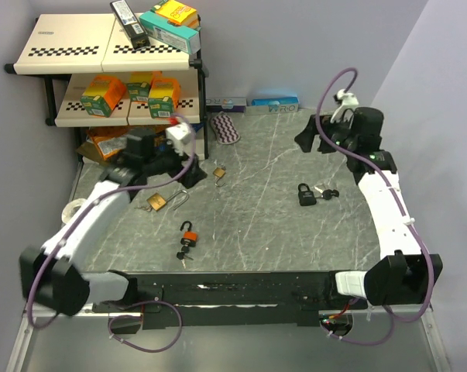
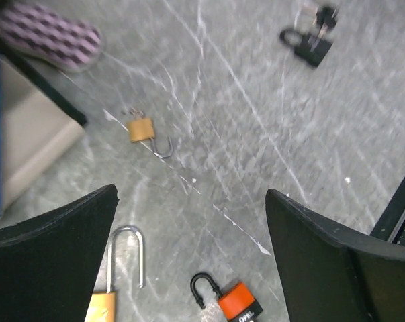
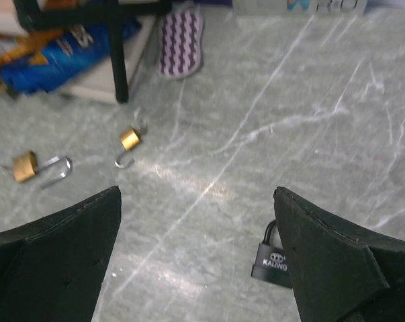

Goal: Lock with the key
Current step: Pick up the lock from the center of the board.

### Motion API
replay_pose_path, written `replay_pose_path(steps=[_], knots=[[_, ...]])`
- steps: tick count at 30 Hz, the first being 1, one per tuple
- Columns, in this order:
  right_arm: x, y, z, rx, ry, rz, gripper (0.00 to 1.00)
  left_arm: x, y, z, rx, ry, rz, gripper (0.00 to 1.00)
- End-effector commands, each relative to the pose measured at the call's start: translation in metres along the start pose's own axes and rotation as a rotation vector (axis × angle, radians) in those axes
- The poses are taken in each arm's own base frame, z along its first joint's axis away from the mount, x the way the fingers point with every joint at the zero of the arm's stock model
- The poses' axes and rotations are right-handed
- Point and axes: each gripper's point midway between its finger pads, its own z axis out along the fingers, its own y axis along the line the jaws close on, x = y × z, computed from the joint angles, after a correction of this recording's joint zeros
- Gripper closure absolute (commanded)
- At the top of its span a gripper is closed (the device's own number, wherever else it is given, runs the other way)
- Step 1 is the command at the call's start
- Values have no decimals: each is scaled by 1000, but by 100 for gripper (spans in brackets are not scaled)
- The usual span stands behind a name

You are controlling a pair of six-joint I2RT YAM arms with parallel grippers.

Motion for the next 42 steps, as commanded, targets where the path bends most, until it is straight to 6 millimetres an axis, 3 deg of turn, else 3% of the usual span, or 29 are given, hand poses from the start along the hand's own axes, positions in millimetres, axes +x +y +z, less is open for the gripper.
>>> replay_pose_path(steps=[1,2,4,5,9,13,16,19,21,25,33,37,42], knots=[[-33,-2,-12,-48,-80,58,0,23,-2,46,-8,110,18,3],[-32,0,-13,-82,-70,56,0,36,-5,63,3,153,5,2],[-24,5,-14,-146,-28,82,0,38,-2,78,0,166,-26,1],[-21,7,-15,-164,-13,84,0,53,-1,91,17,215,-54,2],[1,23,-21,-262,51,106,0,81,-7,102,91,330,-54,5],[24,31,-24,-320,85,116,0,128,-22,74,236,466,123,2],[35,38,-24,-371,111,132,0,162,-35,42,326,592,174,2],[42,39,-22,-393,142,170,0,181,-47,15,388,631,225,4],[46,40,-20,-404,165,195,0,188,-43,6,348,656,269,5],[51,39,-19,-396,178,224,0,198,-41,-1,245,694,167,8],[51,40,-20,-393,178,232,0,209,-58,3,73,761,-246,12],[51,38,-18,-383,178,241,0,220,-63,9,0,828,-340,14],[52,37,-19,-373,178,234,0,237,-49,11,-187,904,-364,14]])
